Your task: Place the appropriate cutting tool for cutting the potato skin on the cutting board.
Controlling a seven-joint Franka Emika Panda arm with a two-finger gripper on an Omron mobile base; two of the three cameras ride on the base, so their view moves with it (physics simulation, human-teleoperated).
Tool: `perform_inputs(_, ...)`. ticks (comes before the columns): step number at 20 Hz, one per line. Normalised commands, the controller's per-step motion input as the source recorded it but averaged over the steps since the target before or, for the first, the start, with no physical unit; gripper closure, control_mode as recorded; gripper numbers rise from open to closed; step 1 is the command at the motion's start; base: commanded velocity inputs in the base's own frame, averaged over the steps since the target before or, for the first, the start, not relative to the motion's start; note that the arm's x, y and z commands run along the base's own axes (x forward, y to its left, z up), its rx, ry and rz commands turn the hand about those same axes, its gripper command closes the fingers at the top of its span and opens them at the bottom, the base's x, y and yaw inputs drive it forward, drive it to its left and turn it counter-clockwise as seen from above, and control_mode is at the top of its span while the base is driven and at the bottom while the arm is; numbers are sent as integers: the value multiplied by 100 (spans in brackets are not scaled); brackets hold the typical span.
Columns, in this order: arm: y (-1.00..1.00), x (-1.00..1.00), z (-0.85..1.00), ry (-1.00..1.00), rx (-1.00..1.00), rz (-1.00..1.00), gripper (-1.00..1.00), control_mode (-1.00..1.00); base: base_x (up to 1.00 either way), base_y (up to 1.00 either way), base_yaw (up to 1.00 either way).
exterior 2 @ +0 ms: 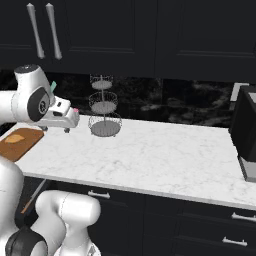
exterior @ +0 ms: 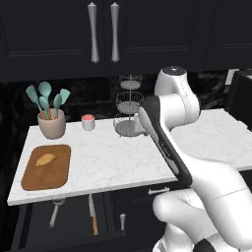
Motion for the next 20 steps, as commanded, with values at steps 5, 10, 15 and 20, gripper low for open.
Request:
perform_inputs(5,100,-40,-15,9,-9,-12,-100,-100,0,0,0)
perform_inputs(10,100,-42,-27,20,-3,-4,-100,-100,0,0,0)
perform_inputs(15,100,-43,-43,20,0,0,-100,-100,0,0,0)
perform_inputs(20,100,-26,-75,11,0,-1,-100,-100,0,0,0)
